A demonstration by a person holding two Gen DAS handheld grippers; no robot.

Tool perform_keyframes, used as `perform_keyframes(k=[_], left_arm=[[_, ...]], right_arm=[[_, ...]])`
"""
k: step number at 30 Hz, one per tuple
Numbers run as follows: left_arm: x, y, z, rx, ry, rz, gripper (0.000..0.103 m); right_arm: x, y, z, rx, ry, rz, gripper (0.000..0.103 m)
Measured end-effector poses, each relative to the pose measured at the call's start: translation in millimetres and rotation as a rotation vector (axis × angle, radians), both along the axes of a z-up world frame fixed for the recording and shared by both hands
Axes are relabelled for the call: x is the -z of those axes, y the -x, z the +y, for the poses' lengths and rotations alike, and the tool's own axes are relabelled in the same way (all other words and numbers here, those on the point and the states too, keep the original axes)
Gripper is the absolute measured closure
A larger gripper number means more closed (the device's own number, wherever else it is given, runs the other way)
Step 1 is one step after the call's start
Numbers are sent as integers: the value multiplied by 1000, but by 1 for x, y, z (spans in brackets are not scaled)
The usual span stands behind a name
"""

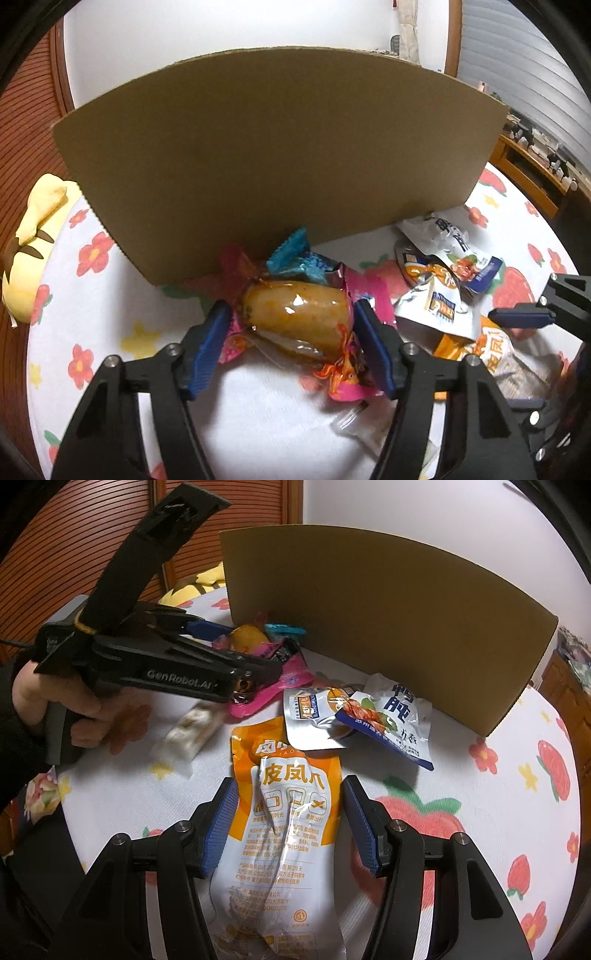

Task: Organize snacks
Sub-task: 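Grasp the pink-wrapped candy with the left tool, then grasp the orange chicken-feet pouch with the right tool while the left tool holds the candy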

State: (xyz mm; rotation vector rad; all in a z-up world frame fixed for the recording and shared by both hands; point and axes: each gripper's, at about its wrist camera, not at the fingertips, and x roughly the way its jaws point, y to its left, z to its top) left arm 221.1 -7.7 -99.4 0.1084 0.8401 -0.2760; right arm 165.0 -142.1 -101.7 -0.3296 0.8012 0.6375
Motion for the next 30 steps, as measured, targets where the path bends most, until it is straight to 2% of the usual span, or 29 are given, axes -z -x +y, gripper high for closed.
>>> perform_keyframes(k=[16, 30], left_arm=[[-35, 47, 23, -32, 61, -113, 39], [-50, 85, 23, -23, 86, -151, 38]], right_arm=[[0, -1, 1, 0, -1, 0, 44], [0, -1, 0, -1, -6, 4, 44]])
